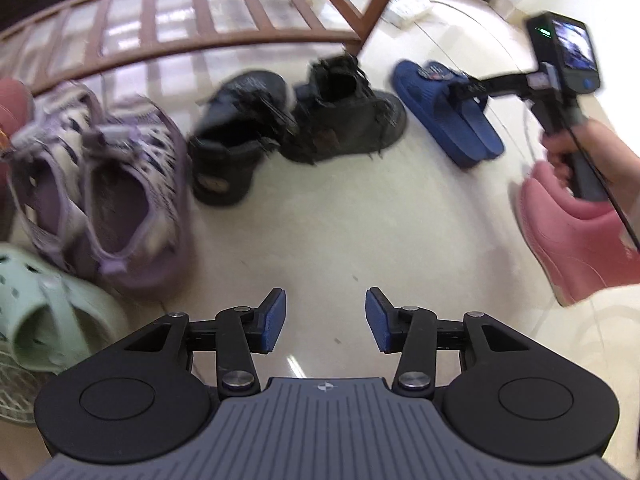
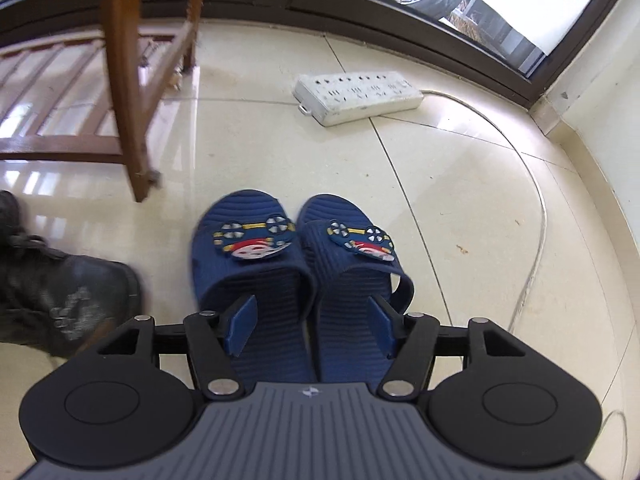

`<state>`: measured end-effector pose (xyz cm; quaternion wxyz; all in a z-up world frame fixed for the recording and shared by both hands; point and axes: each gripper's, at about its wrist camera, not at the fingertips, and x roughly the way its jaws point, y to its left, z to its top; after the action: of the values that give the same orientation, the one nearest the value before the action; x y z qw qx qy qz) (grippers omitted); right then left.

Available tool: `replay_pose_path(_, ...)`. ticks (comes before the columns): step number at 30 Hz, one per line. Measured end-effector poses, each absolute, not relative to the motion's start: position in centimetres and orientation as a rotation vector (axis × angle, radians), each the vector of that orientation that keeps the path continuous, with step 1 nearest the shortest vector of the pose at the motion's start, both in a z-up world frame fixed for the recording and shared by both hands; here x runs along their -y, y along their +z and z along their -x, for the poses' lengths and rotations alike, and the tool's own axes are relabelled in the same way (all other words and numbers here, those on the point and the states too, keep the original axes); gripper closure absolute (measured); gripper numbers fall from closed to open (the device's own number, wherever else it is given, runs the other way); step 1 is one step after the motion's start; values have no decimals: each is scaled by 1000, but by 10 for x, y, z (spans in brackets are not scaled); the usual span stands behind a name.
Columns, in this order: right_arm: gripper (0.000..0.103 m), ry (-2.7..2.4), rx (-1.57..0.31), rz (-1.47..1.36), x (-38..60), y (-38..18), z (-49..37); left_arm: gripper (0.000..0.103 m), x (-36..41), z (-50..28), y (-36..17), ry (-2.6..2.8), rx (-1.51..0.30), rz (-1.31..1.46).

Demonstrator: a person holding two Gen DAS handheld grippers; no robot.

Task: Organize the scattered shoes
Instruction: 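Move the right gripper toward the black sneakers by the rack, then grasp a black sneaker with the right gripper while the left gripper grasps the other sneaker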

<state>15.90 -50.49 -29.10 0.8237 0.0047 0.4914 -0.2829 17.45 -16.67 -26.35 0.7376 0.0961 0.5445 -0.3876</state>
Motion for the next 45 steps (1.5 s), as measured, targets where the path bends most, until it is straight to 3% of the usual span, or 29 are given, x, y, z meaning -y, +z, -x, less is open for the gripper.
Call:
replay_pose_path(19, 36, -366, -978, -334, 403, -257, -162, 55, 138, -181, -244, -815, -1183, -208)
replay_pose_path(28, 37, -435, -1022, -363, 387, -283, -196, 54, 112, -167, -234, -839, -1185, -226)
replay_pose_path(35, 78, -456, -1040, -317, 377, -291, -198, 54, 87, -168, -229, -823, -1175, -221)
replay_pose_path(38, 85, -438, -1045, -306, 378, -288, -188, 54, 81, -170, -227, -809, -1170, -210)
replay_pose_path(45, 86, -396, -1101, -277, 377, -285, -145, 54, 88, -168, -220, -824, -1127, -225)
